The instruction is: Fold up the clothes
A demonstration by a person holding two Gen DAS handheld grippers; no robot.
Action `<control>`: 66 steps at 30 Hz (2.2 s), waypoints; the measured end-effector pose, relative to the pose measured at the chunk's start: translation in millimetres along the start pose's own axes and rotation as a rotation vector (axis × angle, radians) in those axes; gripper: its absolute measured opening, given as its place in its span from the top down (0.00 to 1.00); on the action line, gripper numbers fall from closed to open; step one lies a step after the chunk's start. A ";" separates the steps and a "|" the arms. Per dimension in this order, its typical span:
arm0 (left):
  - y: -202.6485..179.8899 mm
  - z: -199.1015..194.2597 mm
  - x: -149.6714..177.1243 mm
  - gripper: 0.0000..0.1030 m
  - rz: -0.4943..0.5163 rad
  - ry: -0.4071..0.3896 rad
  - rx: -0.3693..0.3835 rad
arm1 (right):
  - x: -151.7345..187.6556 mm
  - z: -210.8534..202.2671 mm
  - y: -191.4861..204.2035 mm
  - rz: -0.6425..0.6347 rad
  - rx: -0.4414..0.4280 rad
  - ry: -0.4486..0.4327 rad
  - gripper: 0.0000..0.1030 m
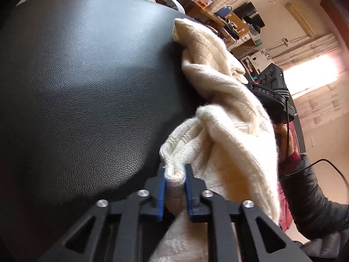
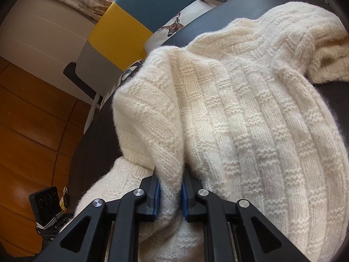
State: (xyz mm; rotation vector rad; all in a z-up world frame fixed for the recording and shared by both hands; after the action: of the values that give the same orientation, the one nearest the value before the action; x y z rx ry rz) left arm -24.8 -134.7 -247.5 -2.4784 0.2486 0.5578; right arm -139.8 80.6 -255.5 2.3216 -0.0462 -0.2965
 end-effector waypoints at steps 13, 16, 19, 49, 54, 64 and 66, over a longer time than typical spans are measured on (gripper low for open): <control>29.1 -174.6 -43.8 0.89 -0.055 -0.370 -0.308 | 18.1 30.2 28.5 -0.091 0.111 -0.020 0.75; 43.7 -214.6 -45.5 0.89 -0.072 -0.427 -0.403 | 29.6 46.8 28.5 -0.121 0.141 -0.011 0.75; 62.3 -227.0 -33.4 0.89 -0.123 -0.427 -0.451 | 33.1 54.6 30.7 -0.134 0.163 -0.025 0.75; 140.8 -237.2 79.1 0.40 -0.222 -0.266 -0.373 | 80.9 49.9 145.3 -0.494 0.265 0.000 0.73; 147.5 -217.3 85.8 0.32 -0.164 -0.188 -0.433 | 83.5 55.9 138.3 -0.479 0.279 0.024 0.73; 149.8 -278.3 51.6 0.88 -0.304 -0.496 -0.522 | 80.5 58.4 136.7 -0.457 0.296 0.048 0.73; 143.8 -315.7 33.6 0.88 -0.307 -0.612 -0.573 | 82.5 68.2 143.3 -0.467 0.283 0.068 0.73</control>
State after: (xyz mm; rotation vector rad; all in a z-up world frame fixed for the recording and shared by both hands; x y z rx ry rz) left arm 68.5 -436.1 -99.4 -2.6296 -0.5978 1.3482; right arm -66.9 -77.6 -214.9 2.6021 0.5256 -0.4666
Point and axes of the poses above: each gripper's, at about its wrist camera, not at the fingertips, and z roughly the way its jaws point, y to its left, x to its underside, the point moved 9 cm from there along z, roughly the way its jaws point, and after that the axes turned 13 degrees about z, right-handed, at the moved point
